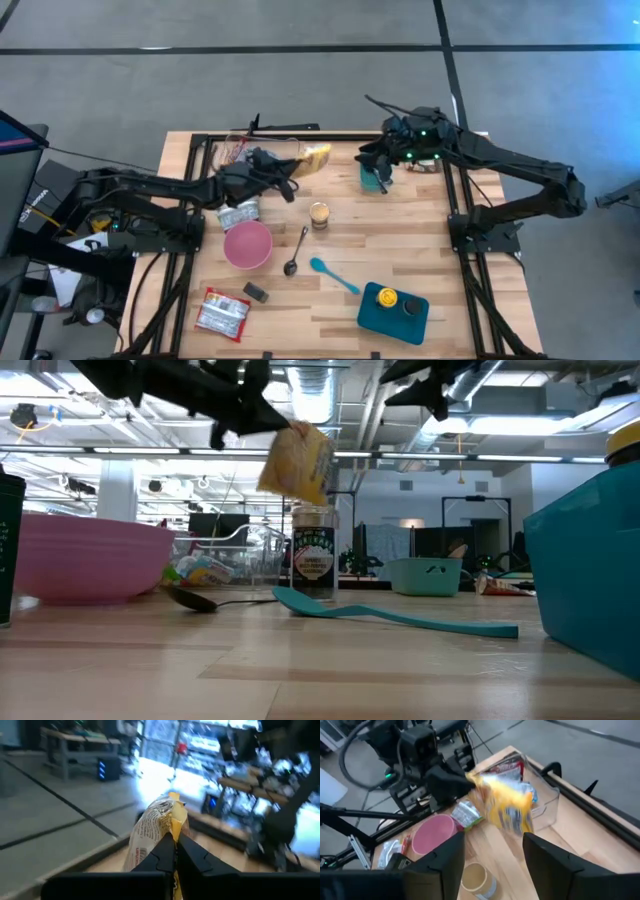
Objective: Pick & Place Food Item
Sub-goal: Put the yellow noodle pack into the transparent bin
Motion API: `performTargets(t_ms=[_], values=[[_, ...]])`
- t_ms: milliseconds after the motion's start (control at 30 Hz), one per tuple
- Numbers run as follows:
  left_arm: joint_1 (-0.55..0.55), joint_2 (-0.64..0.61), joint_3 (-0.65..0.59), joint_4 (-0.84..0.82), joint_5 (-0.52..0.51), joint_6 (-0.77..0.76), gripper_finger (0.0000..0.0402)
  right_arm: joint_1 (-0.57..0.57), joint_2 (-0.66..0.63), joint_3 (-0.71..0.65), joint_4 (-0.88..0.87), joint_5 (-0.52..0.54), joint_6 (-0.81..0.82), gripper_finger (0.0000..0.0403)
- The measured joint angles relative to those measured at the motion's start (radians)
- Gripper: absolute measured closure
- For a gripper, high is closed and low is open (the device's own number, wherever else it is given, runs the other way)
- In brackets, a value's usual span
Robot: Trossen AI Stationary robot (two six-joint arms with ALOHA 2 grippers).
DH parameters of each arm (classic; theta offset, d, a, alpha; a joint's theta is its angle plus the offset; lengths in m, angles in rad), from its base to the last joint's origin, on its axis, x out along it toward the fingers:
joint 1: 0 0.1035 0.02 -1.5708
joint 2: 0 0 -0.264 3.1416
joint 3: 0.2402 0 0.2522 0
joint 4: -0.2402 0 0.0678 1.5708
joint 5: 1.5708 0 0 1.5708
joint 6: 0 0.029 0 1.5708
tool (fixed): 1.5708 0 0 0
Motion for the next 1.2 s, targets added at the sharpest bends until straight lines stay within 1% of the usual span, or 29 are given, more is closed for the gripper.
performTargets(t_ms=[200, 300, 433, 567, 733, 933, 1200], values=[[0.000, -0.095, 0.000, -0.027, -0.185, 0.000, 0.0401, 0.002, -0.008, 0.000, 0.000, 0.047, 0.008, 0.0230], [0.000, -0.126, 0.000, -0.063, -0.278, 0.000, 0.0401, 0.002, -0.005, 0.000, -0.001, 0.049, 0.008, 0.0239], [0.000, -0.133, 0.000, -0.102, -0.391, -0.007, 0.0401, 0.002, -0.005, 0.000, 0.000, 0.049, 0.008, 0.0249], [0.000, -0.114, 0.001, -0.133, -0.477, -0.069, 0.0401, 0.002, -0.005, 0.000, 0.000, 0.049, 0.008, 0.0259], [0.001, -0.074, 0.001, -0.132, -0.496, -0.082, 0.0401, 0.003, -0.005, 0.000, 0.000, 0.049, 0.008, 0.0269], [0.016, -0.021, 0.001, -0.192, -0.497, -0.211, 0.0401, 0.003, -0.005, 0.000, -0.001, 0.049, 0.008, 0.0275], [0.043, 0.073, 0.001, -0.203, -0.499, -0.281, 0.0401, 0.026, -0.005, 0.000, -0.001, 0.049, 0.008, 0.0275]])
